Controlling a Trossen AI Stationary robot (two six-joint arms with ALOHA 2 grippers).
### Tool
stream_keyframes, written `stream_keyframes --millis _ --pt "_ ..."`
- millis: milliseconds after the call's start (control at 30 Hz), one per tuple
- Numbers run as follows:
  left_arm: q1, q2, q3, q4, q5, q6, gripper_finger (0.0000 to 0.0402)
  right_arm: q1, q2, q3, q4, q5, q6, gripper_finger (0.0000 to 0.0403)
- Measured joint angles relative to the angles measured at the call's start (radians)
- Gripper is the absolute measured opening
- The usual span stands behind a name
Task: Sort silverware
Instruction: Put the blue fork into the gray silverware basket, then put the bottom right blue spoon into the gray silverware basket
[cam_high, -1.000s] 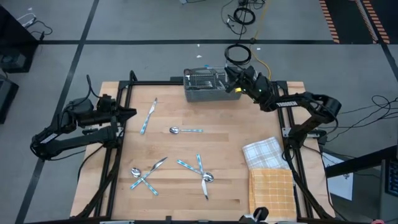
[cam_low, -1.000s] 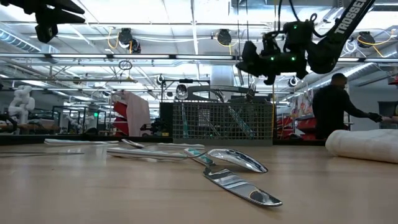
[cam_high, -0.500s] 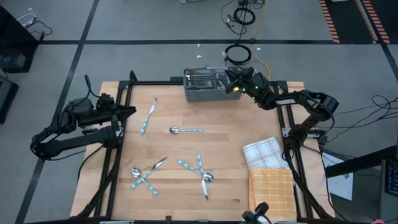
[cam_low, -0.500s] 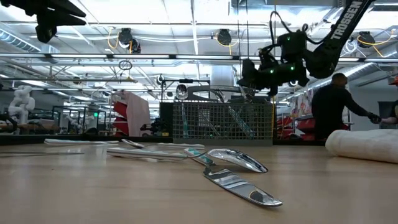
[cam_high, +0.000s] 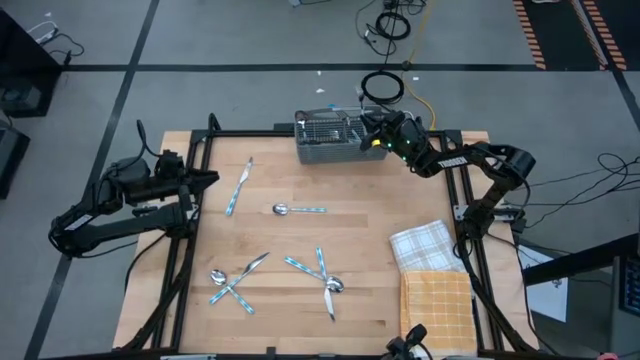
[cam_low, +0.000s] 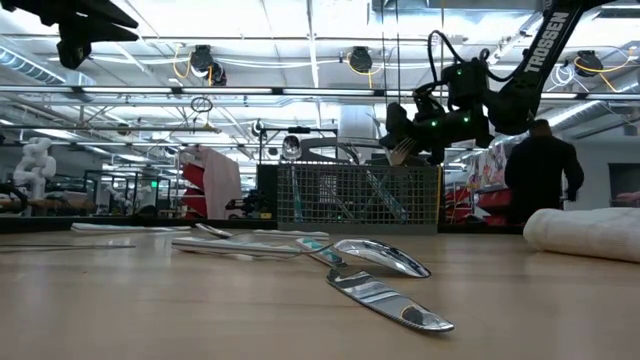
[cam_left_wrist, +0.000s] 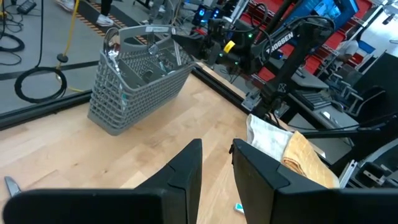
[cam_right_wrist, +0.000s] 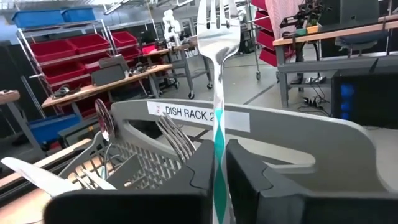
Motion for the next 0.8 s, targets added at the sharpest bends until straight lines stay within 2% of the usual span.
stream_keyframes --millis 333,500,567,700,800 --pt "0.0 0.0 0.0 0.0 0.0 0.001 0.0095 0.0 -0.001 0.0 0.006 -0.003 0.022 0.0104" --pt "0.0 0.0 0.0 0.0 0.0 0.0 0.0095 0.0 -0.001 -0.001 0.033 -0.009 0.083 0.0129" --pt "0.0 0.0 0.0 0.0 0.0 -0.001 0.0095 0.002 -0.012 -0.004 0.07 -0.051 0.113 0.0133" --pt "0.0 0.0 0.0 0.0 0.003 -0.006 0.0095 0.035 -0.12 -0.002 0.152 -0.137 0.129 0.0134" --pt "0.0 0.0 0.0 0.0 0.011 -0.006 0.0095 0.091 -0.255 -0.001 0.047 -0.17 0.049 0.0134"
